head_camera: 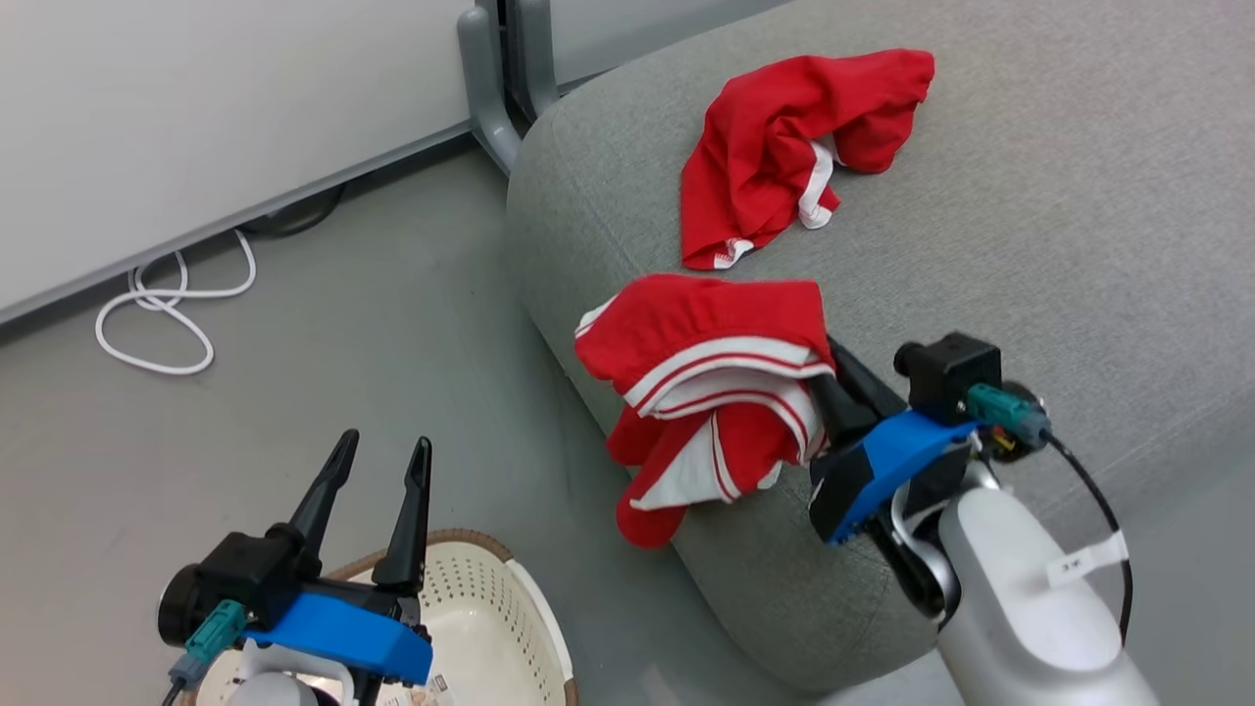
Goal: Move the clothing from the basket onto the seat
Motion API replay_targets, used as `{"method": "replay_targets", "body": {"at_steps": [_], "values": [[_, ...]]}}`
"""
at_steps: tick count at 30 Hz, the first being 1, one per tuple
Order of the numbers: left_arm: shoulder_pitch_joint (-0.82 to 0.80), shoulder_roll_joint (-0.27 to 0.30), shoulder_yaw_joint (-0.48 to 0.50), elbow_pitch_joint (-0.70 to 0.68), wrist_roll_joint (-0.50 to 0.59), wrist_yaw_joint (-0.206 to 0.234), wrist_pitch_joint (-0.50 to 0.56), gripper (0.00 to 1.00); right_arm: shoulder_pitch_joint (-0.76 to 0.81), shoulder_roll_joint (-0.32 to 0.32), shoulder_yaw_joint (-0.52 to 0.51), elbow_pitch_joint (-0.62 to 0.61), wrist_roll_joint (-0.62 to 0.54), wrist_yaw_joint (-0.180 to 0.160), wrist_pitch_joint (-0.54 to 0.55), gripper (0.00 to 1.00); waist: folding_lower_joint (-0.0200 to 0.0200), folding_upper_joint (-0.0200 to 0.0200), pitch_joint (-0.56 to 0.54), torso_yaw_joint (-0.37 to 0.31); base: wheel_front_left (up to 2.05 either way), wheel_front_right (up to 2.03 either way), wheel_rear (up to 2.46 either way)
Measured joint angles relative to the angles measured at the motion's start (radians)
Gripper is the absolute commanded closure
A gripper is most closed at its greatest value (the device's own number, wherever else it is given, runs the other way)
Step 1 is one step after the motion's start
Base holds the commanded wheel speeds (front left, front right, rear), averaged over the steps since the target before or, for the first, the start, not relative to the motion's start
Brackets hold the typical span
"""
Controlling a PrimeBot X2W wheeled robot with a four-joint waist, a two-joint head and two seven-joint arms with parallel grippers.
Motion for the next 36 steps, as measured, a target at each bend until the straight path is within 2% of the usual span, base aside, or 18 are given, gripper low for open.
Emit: {"method": "replay_targets", "body": {"at_steps": [5,10,18,21,26,32,33,34,36], "values": [[-0.032,0.021,-0.011,-0.016,0.002,0.0,0.0,0.0,-0.128,-0.05,-0.035,-0.063,-0.021,0.0,0.035,1.0,0.0,0.0,0.052,0.019,0.0,0.0,0.0],[-0.073,0.043,-0.031,-0.048,0.012,-0.001,0.005,0.0,-0.299,-0.143,-0.115,-0.127,0.016,0.0,0.092,1.0,0.0001,0.0,0.126,0.047,0.0,0.0,0.0],[-0.139,0.097,-0.03,-0.174,0.042,0.0,0.045,0.0,-0.563,-0.277,-0.35,-0.156,0.019,0.0,0.171,1.0,0.0003,0.0,0.298,0.081,0.0,0.0,0.0],[-0.169,0.108,-0.036,-0.227,0.056,0.0,0.056,0.0,-0.614,-0.311,-0.442,-0.121,0.014,0.0,0.18,1.0,0.0003,-0.0001,0.363,0.104,0.0,0.0,0.0],[-0.196,0.117,-0.049,-0.285,0.072,0.0,0.069,0.0,-0.634,-0.322,-0.567,-0.005,0.011,0.0,0.172,1.0,0.0004,-0.0001,0.455,0.151,0.0,0.0,0.0],[-0.203,0.121,-0.049,-0.31,0.074,0.009,0.068,0.0,-0.575,-0.312,-0.578,0.17,-0.07,0.0,0.157,1.0,0.0003,-0.0001,0.517,0.205,0.0,0.0,0.0],[-0.202,0.121,-0.05,-0.309,0.073,0.01,0.067,0.0,-0.56,-0.309,-0.584,0.196,-0.08,0.0,0.152,0.67,0.0004,-0.0001,0.519,0.213,0.0,0.0,0.0],[-0.2,0.12,-0.051,-0.307,0.073,0.01,0.067,0.0,-0.55,-0.307,-0.591,0.219,-0.088,0.0,0.142,0.01,0.0003,-0.0001,0.518,0.219,0.0,0.0,0.0],[-0.199,0.119,-0.05,-0.303,0.069,0.011,0.06,0.0,-0.542,-0.296,-0.597,0.252,-0.094,0.0,0.119,0.0,0.0003,-0.0001,0.504,0.227,0.0,0.0,0.0]]}}
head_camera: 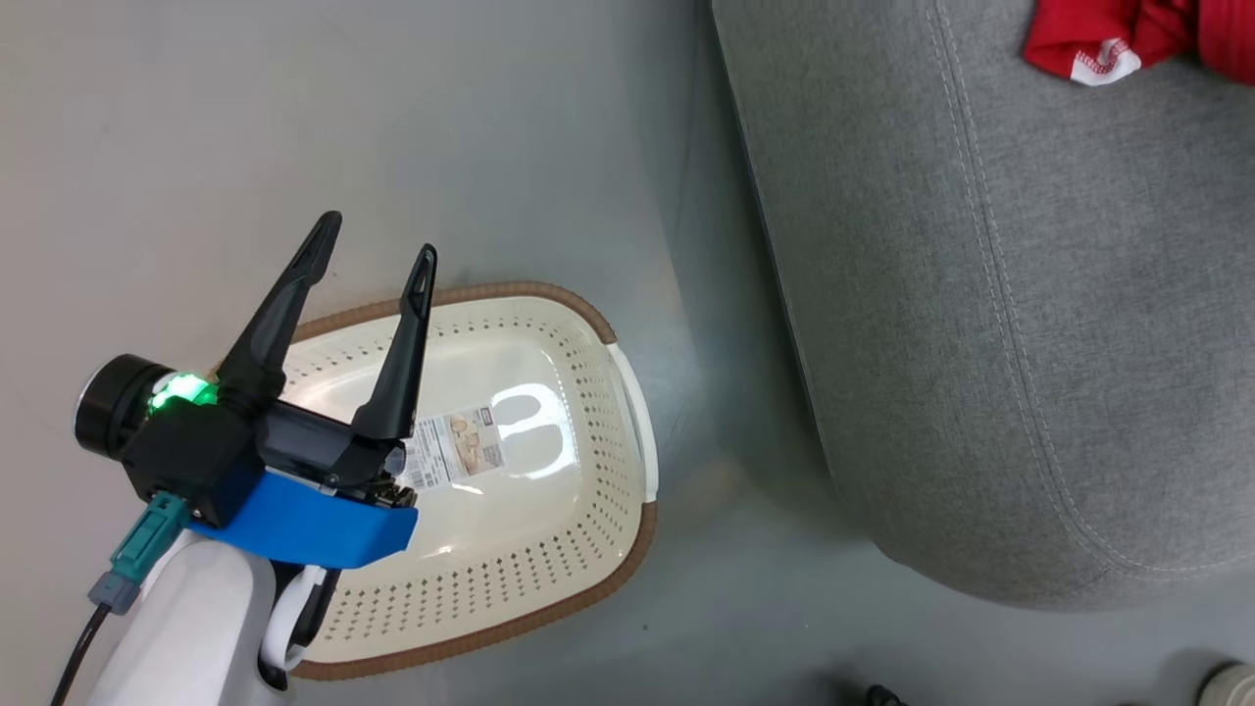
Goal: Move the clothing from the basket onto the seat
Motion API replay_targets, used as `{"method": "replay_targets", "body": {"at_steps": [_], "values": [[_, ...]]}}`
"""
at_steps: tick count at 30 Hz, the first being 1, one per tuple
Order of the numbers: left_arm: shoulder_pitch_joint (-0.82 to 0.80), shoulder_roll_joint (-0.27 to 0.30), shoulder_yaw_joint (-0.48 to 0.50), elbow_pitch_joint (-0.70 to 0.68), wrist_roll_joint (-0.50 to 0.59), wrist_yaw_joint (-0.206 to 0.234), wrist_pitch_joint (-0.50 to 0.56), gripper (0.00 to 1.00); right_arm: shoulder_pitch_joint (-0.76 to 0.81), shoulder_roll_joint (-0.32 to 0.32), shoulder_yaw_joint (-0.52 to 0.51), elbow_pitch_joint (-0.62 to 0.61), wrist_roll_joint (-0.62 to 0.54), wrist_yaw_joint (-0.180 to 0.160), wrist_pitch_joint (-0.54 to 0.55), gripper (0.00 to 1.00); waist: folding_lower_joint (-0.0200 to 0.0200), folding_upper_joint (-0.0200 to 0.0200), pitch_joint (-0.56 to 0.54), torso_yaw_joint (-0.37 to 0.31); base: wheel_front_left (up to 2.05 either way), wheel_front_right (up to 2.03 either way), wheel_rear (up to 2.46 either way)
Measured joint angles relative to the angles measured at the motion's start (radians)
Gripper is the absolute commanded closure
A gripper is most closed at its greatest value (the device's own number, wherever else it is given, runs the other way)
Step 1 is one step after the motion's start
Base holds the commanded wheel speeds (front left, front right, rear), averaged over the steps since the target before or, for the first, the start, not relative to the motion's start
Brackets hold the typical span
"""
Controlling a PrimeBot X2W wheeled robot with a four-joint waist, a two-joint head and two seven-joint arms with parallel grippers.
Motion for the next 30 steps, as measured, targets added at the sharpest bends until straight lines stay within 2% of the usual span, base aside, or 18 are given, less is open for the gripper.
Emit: {"method": "replay_targets", "body": {"at_steps": [6,13,18,23,30], "values": [[0.01,-0.039,-0.009,0.052,-0.027,0.0,-0.035,0.0,0.072,-0.015,0.07,0.028,-0.019,0.0,-0.058,0.0,-0.0001,0.0,-0.101,0.025,0.0,0.0,0.0],[0.058,-0.1,0.024,0.142,-0.053,0.015,-0.057,0.0,0.241,0.0,0.157,-0.121,0.016,0.0,-0.072,0.0,-0.0004,0.0,-0.256,0.057,0.0,0.0,0.0],[0.112,-0.142,0.081,0.174,-0.062,0.018,-0.058,0.0,0.426,0.043,0.207,-0.286,0.032,0.0,-0.034,0.0,-0.0005,0.0001,-0.378,0.082,0.0,0.0,0.0],[0.188,-0.177,0.154,0.195,-0.057,0.019,-0.058,0.0,0.609,0.122,0.26,-0.436,0.03,0.0,-0.012,0.0,-0.0007,0.0001,-0.488,0.11,0.0,0.0,0.0],[0.261,-0.208,0.224,0.245,-0.025,0.018,-0.059,0.0,0.789,0.235,0.256,-0.577,-0.006,0.0,-0.032,0.0,-0.0005,0.0,-0.586,0.176,0.0,0.0,0.0]]}}
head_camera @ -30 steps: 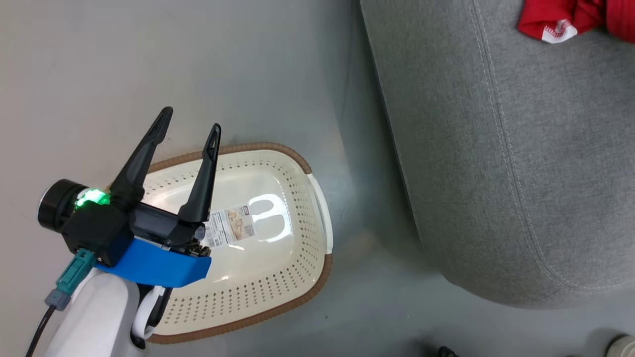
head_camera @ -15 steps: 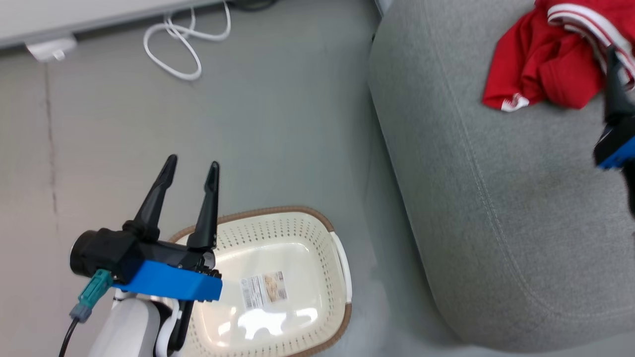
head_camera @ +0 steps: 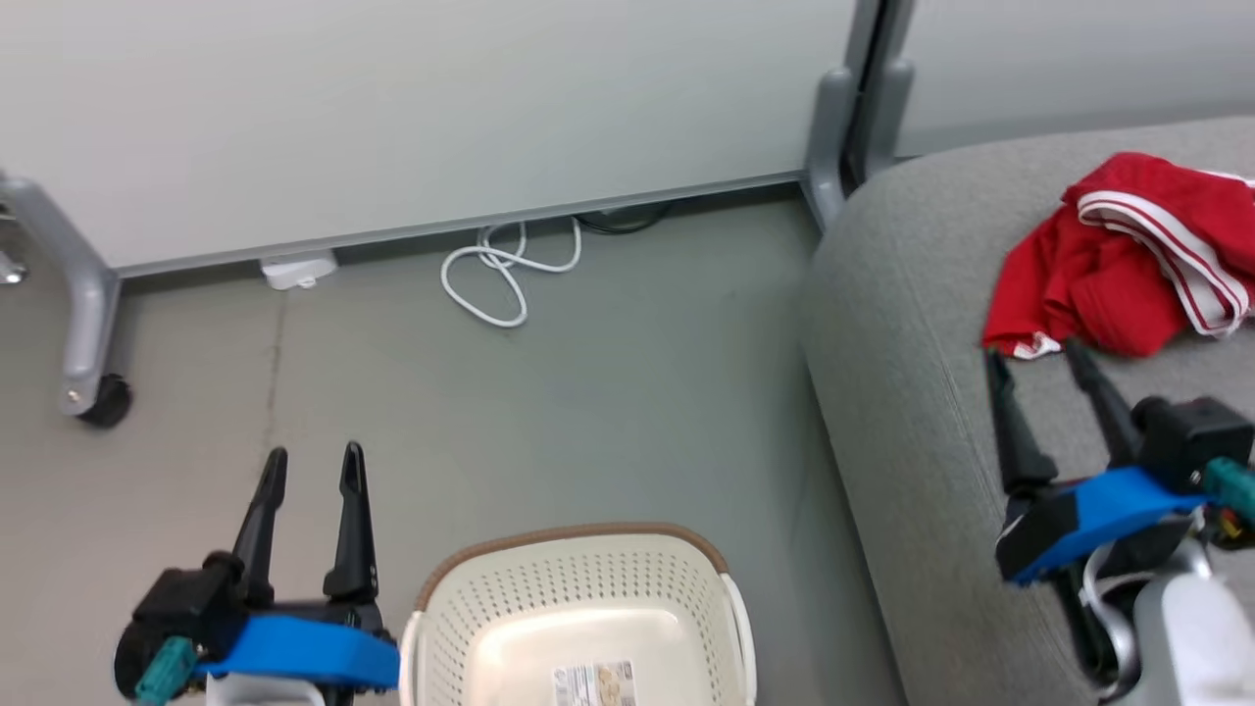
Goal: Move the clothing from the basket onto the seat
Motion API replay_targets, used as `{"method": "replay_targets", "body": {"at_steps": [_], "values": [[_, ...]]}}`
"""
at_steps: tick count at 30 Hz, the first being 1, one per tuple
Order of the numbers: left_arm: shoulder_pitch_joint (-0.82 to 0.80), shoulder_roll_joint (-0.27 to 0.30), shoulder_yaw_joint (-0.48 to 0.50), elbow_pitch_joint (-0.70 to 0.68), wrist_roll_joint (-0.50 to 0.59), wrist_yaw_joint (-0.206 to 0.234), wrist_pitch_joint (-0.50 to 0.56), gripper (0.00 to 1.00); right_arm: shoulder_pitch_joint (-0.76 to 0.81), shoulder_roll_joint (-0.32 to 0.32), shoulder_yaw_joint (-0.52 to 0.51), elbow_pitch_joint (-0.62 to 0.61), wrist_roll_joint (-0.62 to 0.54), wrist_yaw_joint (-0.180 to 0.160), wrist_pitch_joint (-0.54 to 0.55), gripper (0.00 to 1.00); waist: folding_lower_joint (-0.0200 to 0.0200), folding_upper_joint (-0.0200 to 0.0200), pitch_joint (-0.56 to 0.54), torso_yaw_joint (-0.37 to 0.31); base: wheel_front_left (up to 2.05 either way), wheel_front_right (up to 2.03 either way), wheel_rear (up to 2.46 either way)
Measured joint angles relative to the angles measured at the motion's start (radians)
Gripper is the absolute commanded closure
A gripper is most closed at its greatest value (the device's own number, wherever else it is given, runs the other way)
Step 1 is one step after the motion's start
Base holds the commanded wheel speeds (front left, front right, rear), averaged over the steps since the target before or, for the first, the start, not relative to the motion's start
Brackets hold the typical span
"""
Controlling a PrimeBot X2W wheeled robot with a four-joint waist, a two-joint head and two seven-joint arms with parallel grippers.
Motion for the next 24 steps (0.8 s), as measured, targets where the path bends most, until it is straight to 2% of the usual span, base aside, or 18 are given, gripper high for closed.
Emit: {"method": "replay_targets", "body": {"at_steps": [5,9,16,24], "values": [[0.081,-0.019,0.032,0.04,0.017,0.01,0.0,0.0,0.098,0.044,0.007,-0.021,-0.012,0.0,-0.016,0.0,-0.0001,0.0,-0.072,0.038,0.0,0.0,0.0],[0.115,-0.029,0.05,0.042,0.024,0.012,0.0,0.0,0.154,0.056,-0.008,-0.036,-0.012,0.0,-0.024,0.0,-0.0002,0.0001,-0.115,0.06,0.0,0.0,0.0],[0.123,-0.038,0.055,0.056,0.021,-0.002,0.0,0.0,0.201,0.062,0.007,-0.034,-0.019,0.0,-0.015,0.0,0.0001,0.0,-0.131,0.084,0.0,0.0,0.0],[0.123,-0.047,0.057,0.062,0.017,-0.012,0.0,0.0,0.219,0.062,0.025,-0.013,-0.011,0.0,-0.017,0.0,0.0001,0.0,-0.134,0.076,0.0,0.0,0.0]]}}
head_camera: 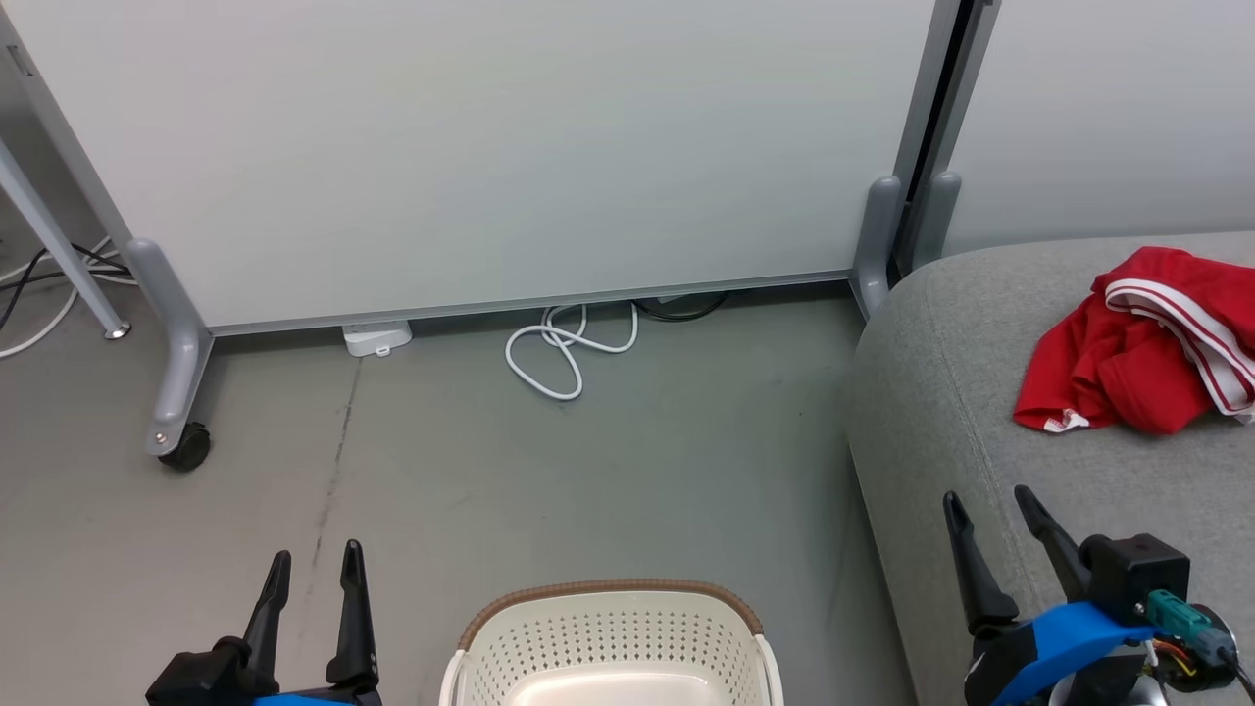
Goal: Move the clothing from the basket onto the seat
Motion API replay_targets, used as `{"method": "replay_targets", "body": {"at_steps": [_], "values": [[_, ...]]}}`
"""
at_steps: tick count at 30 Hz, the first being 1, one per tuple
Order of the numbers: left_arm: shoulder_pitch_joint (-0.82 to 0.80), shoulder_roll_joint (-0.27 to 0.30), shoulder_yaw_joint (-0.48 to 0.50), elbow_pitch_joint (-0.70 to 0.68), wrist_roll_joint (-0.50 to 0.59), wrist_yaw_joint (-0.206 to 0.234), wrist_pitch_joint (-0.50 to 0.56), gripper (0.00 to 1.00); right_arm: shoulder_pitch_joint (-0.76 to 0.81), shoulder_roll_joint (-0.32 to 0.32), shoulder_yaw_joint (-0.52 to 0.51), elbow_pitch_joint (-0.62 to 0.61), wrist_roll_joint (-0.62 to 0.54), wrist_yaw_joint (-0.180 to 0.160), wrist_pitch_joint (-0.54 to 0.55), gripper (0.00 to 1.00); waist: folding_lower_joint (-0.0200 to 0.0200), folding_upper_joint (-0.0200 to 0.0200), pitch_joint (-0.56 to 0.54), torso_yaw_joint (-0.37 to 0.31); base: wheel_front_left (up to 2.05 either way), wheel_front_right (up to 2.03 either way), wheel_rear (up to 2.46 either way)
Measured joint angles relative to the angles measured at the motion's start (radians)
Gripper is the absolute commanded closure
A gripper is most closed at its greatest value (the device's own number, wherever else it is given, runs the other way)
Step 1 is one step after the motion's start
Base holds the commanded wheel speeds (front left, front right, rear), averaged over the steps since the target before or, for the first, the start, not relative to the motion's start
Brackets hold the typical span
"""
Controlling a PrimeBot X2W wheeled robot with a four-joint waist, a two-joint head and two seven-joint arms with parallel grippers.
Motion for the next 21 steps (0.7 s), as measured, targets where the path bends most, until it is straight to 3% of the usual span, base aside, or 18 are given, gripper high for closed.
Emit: {"method": "replay_targets", "body": {"at_steps": [21], "values": [[-0.002,-0.001,0.006,0.027,0.008,-0.017,0.0,0.0,0.003,0.0,0.02,0.051,0.013,0.0,-0.027,0.0,0.0001,0.0,0.008,-0.013,0.0,0.0,0.0]]}}
